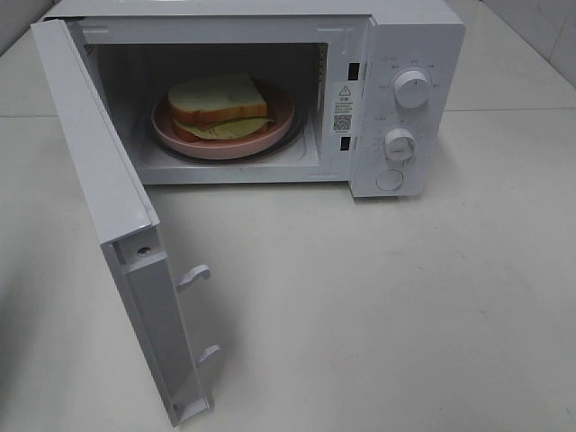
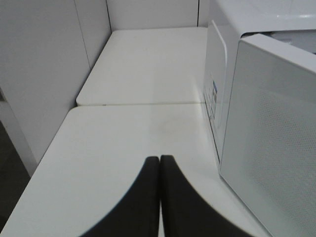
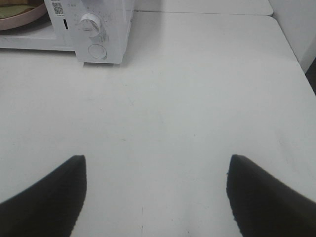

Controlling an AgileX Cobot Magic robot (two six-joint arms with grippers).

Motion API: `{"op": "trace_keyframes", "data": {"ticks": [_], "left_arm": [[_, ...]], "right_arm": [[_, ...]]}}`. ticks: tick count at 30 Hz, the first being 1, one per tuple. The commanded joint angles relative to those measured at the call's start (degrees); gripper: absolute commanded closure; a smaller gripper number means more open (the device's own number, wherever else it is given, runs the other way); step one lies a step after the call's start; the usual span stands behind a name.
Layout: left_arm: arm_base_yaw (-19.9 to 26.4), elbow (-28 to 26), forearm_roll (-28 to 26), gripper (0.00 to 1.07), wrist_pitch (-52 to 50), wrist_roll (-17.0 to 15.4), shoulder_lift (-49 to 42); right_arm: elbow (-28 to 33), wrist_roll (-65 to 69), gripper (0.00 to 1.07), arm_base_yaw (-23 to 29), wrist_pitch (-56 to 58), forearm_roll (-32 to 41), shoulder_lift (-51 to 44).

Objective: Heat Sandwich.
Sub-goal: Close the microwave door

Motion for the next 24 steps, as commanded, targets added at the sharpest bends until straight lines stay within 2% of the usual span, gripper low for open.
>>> {"op": "trace_keyframes", "data": {"ticks": [1,11,15,16,18,20,21,23,24], "left_arm": [[0.00,1.55,-0.11,1.06,-7.05,0.00,1.60],[0.00,2.06,4.41,1.06,-17.48,-1.66,12.32],[0.00,2.12,8.88,1.06,-21.54,-6.19,17.48],[0.00,2.12,8.88,1.06,-21.54,-6.19,17.48],[-0.06,2.12,11.92,1.06,-23.72,-8.59,19.31],[-0.06,2.12,16.96,1.06,-27.50,-12.89,21.89],[-0.06,2.12,16.96,1.06,-27.50,-12.89,21.89],[-0.06,2.12,19.94,1.06,-30.37,-15.13,23.78],[-0.06,2.12,23.09,1.06,-33.17,-17.25,25.50]], "right_arm": [[0.34,-0.29,0.31,-0.23,-0.06,-0.11,-1.60],[0.34,-0.29,0.31,-0.23,-0.06,-0.11,-1.60],[0.34,-0.29,0.31,-0.23,-0.06,-0.11,-1.60],[0.34,-0.29,0.31,-0.23,-0.06,-0.11,-1.60],[0.34,-0.29,0.31,-0.23,-0.06,-0.11,-1.60],[0.34,-0.29,0.31,-0.23,-0.06,-0.11,-1.60],[0.34,-0.29,0.31,-0.23,-0.06,-0.11,-1.60],[0.34,-0.29,0.31,-0.23,-0.06,-0.11,-1.60],[0.34,-0.29,0.31,-0.23,-0.06,-0.11,-1.60]]}}
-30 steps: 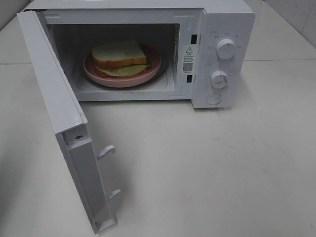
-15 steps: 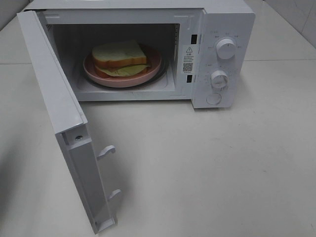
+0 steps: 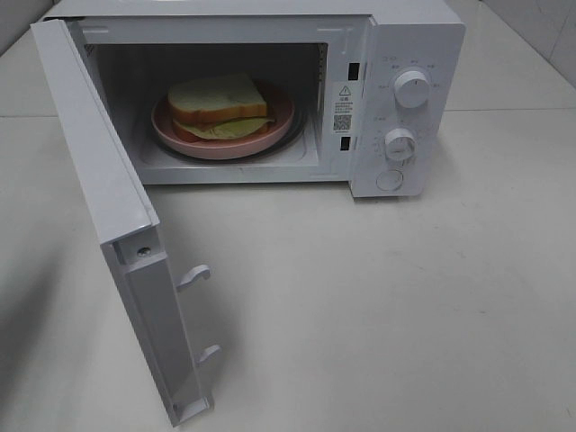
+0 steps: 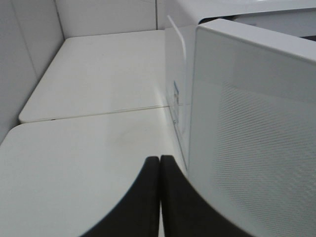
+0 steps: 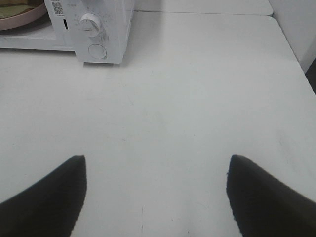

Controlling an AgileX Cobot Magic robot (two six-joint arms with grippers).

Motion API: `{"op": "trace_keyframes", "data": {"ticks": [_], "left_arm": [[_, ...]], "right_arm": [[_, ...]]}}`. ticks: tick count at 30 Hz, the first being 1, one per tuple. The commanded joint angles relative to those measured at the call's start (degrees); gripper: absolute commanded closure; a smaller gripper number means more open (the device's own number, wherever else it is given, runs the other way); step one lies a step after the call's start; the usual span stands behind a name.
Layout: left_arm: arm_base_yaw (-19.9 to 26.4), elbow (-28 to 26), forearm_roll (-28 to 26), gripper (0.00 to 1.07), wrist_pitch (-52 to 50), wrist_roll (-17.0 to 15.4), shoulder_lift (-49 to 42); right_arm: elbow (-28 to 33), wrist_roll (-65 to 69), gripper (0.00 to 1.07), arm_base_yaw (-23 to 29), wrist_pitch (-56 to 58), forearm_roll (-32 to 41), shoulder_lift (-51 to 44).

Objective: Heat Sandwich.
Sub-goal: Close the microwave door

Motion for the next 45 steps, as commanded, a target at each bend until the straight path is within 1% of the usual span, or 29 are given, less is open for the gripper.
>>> {"op": "trace_keyframes", "data": {"ticks": [1,2,3,4,5,8,9,11,12,13,14,16,18,22,23,24,28,31,32,34,36,37,38,39,42,43,44,45], "left_arm": [[-0.06,0.17,6.47,1.06,-6.47,-4.18,2.86],[-0.06,0.11,8.14,1.06,-7.79,-4.87,3.61],[-0.06,0.11,8.14,1.06,-7.79,-4.87,3.61],[-0.06,0.06,9.34,1.06,-9.11,-5.21,4.53],[-0.06,0.00,10.14,1.06,-11.23,-6.02,6.19],[-0.40,0.00,10.14,1.06,-12.83,-6.13,7.62],[-0.97,-0.11,10.03,1.06,-13.24,-6.02,8.14],[-4.47,-1.26,10.03,1.06,-13.18,-5.56,10.14],[-4.47,-1.26,10.03,1.06,-13.18,-5.56,10.14],[-5.84,-1.66,9.91,1.06,-13.18,-5.21,10.94],[-7.79,-2.29,8.31,1.06,-13.18,-4.47,12.38],[-9.28,-2.64,6.70,1.06,-13.46,-4.47,13.81],[-9.74,-2.64,6.30,1.06,-13.52,-4.47,14.32],[-12.83,-3.72,6.02,1.06,-13.69,-4.35,16.44],[-12.83,-3.72,6.02,1.06,-13.69,-4.35,16.44],[-14.38,-4.64,5.96,1.06,-13.52,-4.35,17.07],[-16.04,-6.02,5.73,1.06,-13.41,-4.35,18.22],[-18.11,-7.51,3.27,1.06,-13.41,-4.35,19.65],[-18.11,-7.51,3.27,1.06,-13.41,-4.35,19.65],[-20.28,-8.77,-0.23,1.06,-13.12,-4.18,20.51],[-22.12,-9.74,-2.69,1.06,-12.89,-2.75,21.03],[-22.12,-9.74,-2.69,1.06,-12.89,-2.75,21.03],[-24.24,-10.71,-5.79,1.06,-12.32,-0.17,21.66],[-25.73,-11.34,-7.68,1.06,-11.69,1.38,22.06],[-28.93,-13.24,-13.29,1.06,-10.26,5.79,23.32],[-28.93,-13.24,-13.29,1.06,-10.26,5.79,23.32],[-30.88,-14.32,-16.73,1.06,-9.91,8.31,24.35],[-31.74,-14.84,-18.39,1.06,-9.91,9.22,24.92]], "right_arm": [[0.34,-0.29,0.31,-0.23,-0.06,-0.11,-1.60],[0.34,-0.29,0.31,-0.23,-0.06,-0.11,-1.60],[0.34,-0.29,0.31,-0.23,-0.06,-0.11,-1.60],[0.34,-0.29,0.31,-0.23,-0.06,-0.11,-1.60],[0.34,-0.29,0.31,-0.23,-0.06,-0.11,-1.60],[0.34,-0.29,0.31,-0.23,-0.06,-0.11,-1.60],[0.34,-0.29,0.31,-0.23,-0.06,-0.11,-1.60],[0.34,-0.29,0.31,-0.23,-0.06,-0.11,-1.60],[0.34,-0.29,0.31,-0.23,-0.06,-0.11,-1.60],[0.34,-0.29,0.31,-0.23,-0.06,-0.11,-1.60],[0.34,-0.29,0.31,-0.23,-0.06,-0.11,-1.60],[0.34,-0.29,0.31,-0.23,-0.06,-0.11,-1.60],[0.34,-0.29,0.31,-0.23,-0.06,-0.11,-1.60],[0.34,-0.29,0.31,-0.23,-0.06,-0.11,-1.60],[0.34,-0.29,0.31,-0.23,-0.06,-0.11,-1.60],[0.34,-0.29,0.31,-0.23,-0.06,-0.11,-1.60],[0.34,-0.29,0.31,-0.23,-0.06,-0.11,-1.60],[0.34,-0.29,0.31,-0.23,-0.06,-0.11,-1.60],[0.34,-0.29,0.31,-0.23,-0.06,-0.11,-1.60],[0.34,-0.29,0.31,-0.23,-0.06,-0.11,-1.60],[0.34,-0.29,0.31,-0.23,-0.06,-0.11,-1.60],[0.34,-0.29,0.31,-0.23,-0.06,-0.11,-1.60],[0.34,-0.29,0.31,-0.23,-0.06,-0.11,-1.60],[0.34,-0.29,0.31,-0.23,-0.06,-0.11,-1.60],[0.34,-0.29,0.31,-0.23,-0.06,-0.11,-1.60],[0.34,-0.29,0.31,-0.23,-0.06,-0.11,-1.60],[0.34,-0.29,0.31,-0.23,-0.06,-0.11,-1.60],[0.34,-0.29,0.31,-0.23,-0.06,-0.11,-1.60]]}}
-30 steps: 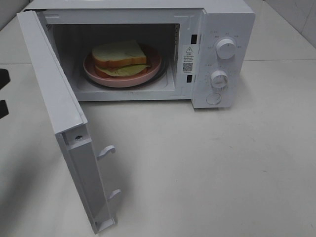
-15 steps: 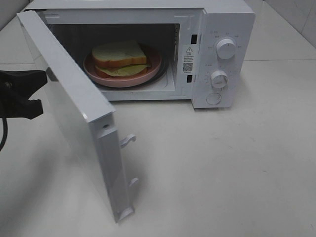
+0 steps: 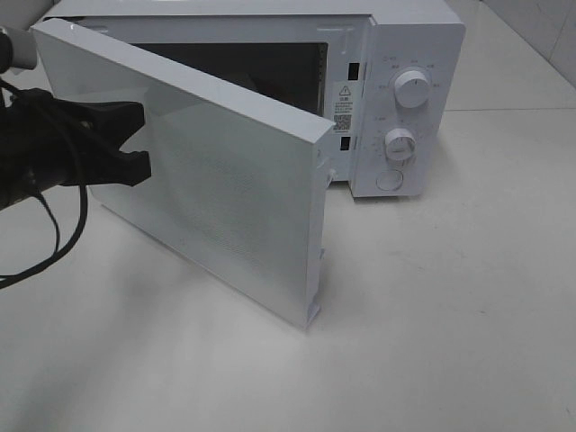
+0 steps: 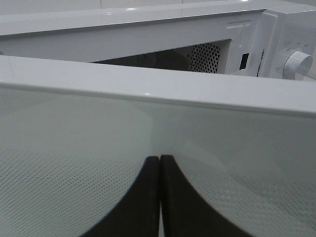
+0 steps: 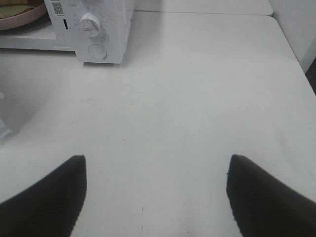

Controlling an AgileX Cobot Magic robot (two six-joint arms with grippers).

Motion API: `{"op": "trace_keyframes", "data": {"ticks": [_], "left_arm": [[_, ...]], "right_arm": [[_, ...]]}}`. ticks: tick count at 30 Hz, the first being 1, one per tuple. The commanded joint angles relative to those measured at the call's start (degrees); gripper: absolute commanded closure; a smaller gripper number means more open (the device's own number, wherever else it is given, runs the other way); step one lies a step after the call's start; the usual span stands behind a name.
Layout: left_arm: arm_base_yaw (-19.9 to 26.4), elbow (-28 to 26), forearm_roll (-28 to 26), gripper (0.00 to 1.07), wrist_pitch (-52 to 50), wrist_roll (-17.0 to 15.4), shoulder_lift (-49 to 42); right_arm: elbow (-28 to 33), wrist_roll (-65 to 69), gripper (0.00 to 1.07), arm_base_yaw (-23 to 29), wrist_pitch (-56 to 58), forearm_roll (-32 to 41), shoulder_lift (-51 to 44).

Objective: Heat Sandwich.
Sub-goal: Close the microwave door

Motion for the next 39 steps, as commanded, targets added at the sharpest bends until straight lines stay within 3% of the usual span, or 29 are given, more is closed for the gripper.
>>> {"op": "trace_keyframes", "data": {"ticks": [1,5,6,11,16,39], "left_arm": [[-3.50,-2.41,-6.93,1.06,0.46,4.70,1.66],[-7.16,-5.21,-11.12,1.06,0.40,8.59,4.13],[-8.94,-6.76,-13.24,1.06,0.40,11.12,5.61],[-12.78,-10.77,-19.19,1.06,0.40,15.58,9.17],[-15.07,-15.24,-21.49,1.06,0.57,17.53,12.61],[-16.04,-32.66,-24.06,1.06,5.67,18.39,24.06]], "right_arm": [[0.34,-0.29,0.31,-0.23,-0.06,-0.11,-1.60],[0.34,-0.29,0.31,-0.23,-0.06,-0.11,-1.60],[0.34,-0.29,0.31,-0.23,-0.06,-0.11,-1.60],[0.34,-0.29,0.31,-0.23,-0.06,-0.11,-1.60],[0.34,-0.29,0.31,-0.23,-0.06,-0.11,-1.60],[0.34,-0.29,0.31,-0.23,-0.06,-0.11,-1.60]]}}
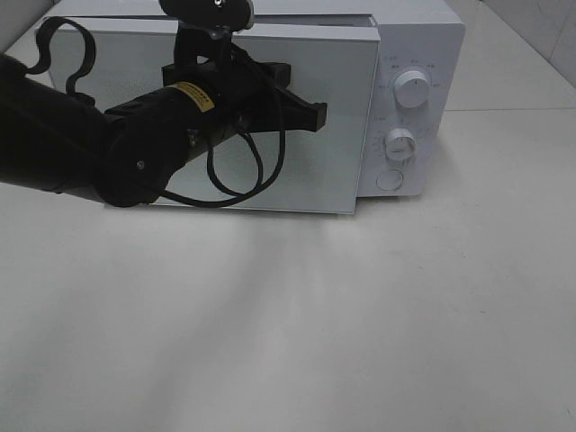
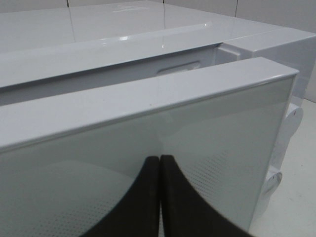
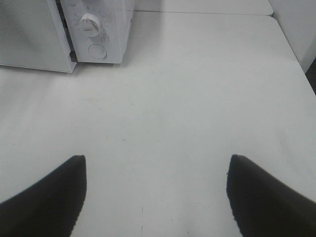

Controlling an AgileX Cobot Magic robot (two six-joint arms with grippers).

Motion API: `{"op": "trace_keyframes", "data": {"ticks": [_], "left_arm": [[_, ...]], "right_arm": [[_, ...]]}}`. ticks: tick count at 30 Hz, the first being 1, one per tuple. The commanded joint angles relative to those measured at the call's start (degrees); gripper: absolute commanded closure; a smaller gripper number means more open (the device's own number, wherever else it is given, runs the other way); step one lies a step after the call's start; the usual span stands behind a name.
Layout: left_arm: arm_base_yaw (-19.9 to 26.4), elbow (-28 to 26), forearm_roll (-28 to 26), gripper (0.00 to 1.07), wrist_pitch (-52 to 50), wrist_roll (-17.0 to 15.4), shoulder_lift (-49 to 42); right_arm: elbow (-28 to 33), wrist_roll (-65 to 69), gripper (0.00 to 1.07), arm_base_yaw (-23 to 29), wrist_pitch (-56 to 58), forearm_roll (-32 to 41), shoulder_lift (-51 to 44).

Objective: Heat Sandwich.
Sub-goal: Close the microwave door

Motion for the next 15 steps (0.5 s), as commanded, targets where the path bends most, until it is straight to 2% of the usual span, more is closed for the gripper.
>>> {"op": "trace_keyframes", "data": {"ticks": [1,10,12,15], "left_arm": [[-0.29,-3.50,-0.92,1.06,1.89,0.34,1.83],[-0.06,-7.22,-2.29,1.06,1.89,0.46,4.76],[0.57,-8.25,-2.52,1.06,2.01,1.78,5.27],[1.89,-9.68,-2.69,1.06,2.29,1.83,6.07]], "right_arm": [[0.34,-0.29,0.31,-0.23,-0.06,-0.11,-1.60],[0.34,-0.29,0.31,-0.23,-0.06,-0.11,-1.60],[0.34,-0.29,0.31,-0.23,-0.06,-0.11,-1.60],[0.34,-0.29,0.31,-0.23,-0.06,-0.11,-1.60]]}}
